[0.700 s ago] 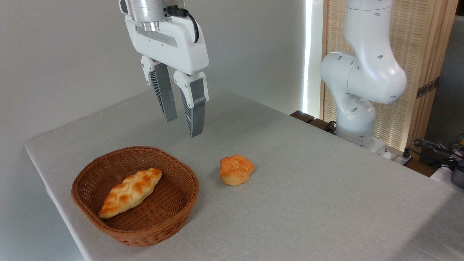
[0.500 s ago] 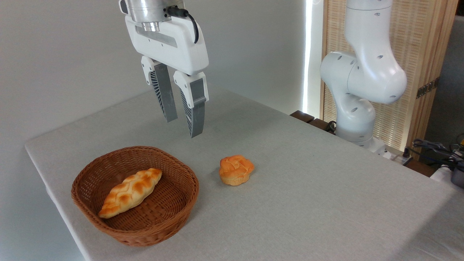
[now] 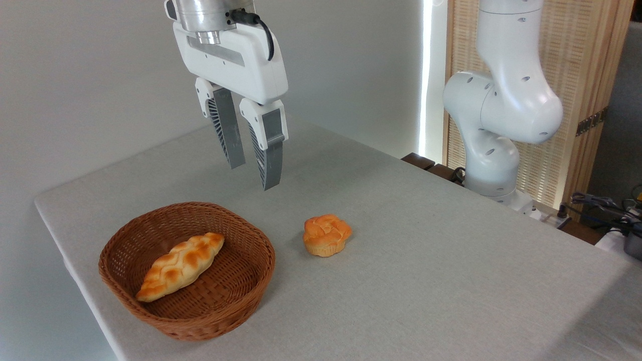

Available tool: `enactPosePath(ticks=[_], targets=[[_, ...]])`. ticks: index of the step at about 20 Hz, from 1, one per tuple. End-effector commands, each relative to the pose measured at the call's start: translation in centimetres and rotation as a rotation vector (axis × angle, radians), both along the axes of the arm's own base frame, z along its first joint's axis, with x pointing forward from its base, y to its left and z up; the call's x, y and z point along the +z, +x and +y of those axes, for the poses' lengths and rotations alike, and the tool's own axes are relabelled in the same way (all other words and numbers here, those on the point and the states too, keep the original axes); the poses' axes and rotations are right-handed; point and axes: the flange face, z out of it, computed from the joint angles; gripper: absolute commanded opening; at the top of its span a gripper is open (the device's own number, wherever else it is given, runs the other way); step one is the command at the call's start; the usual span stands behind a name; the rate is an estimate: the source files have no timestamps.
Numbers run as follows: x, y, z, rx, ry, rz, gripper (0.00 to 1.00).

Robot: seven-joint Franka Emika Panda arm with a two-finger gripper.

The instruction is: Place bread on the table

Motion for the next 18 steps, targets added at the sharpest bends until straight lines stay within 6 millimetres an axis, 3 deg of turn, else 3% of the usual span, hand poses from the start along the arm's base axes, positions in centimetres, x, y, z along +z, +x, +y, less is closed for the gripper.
enactPosePath(ticks=[1, 7, 14, 18], targets=[[-1.2, -0.1, -1.0, -0.010, -0.076, 0.033, 1.00], [-4.4, 1.1, -3.3, -0.012, -0.129, -0.039, 1.00], [-11.5, 4.3, -8.6, 0.039, -0.184, -0.088, 1.00], [-14.5, 5.1, -9.3, 0.110, -0.243, -0.074, 1.00]])
